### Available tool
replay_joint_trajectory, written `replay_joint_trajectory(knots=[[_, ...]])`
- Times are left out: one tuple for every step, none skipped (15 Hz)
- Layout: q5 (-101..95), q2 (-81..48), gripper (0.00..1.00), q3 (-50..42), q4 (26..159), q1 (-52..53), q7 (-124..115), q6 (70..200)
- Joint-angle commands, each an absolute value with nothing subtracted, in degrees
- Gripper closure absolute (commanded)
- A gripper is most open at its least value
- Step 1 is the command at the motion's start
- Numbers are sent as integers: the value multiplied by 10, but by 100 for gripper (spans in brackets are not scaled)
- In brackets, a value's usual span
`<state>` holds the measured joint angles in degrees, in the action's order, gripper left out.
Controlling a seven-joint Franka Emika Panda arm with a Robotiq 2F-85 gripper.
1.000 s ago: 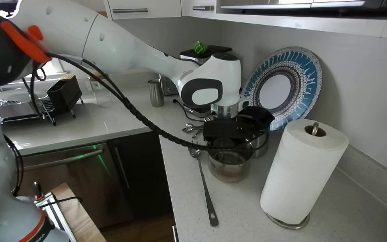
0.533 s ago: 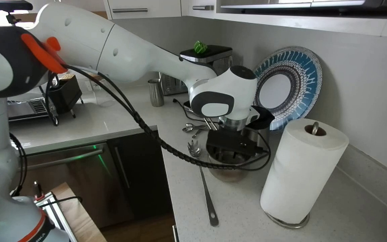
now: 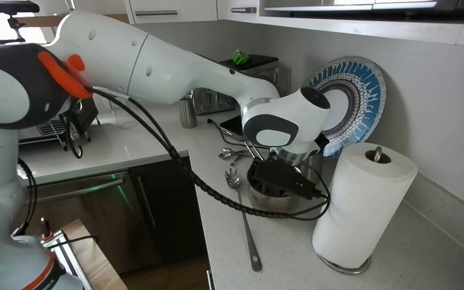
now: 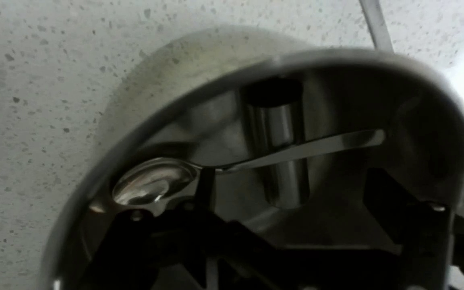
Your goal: Pick up the spoon from the silver pot and put it on the kitchen counter
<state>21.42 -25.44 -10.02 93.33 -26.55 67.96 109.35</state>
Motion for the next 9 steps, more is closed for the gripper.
replay_joint_trajectory(knots=[[178, -269, 9, -100, 918, -254, 665, 1106], [168, -265, 12, -100, 925, -247, 661, 1123], [152, -260, 15, -101, 934, -239, 655, 1144], [139, -257, 18, -100, 938, -233, 649, 1159], [117, -252, 15, -102, 949, -222, 634, 1185], [104, -251, 19, -101, 955, -215, 621, 1200], [91, -252, 22, -99, 957, -211, 608, 1207], [79, -252, 27, -98, 960, -206, 597, 1206], [77, -251, 23, -93, 962, -205, 595, 1196]])
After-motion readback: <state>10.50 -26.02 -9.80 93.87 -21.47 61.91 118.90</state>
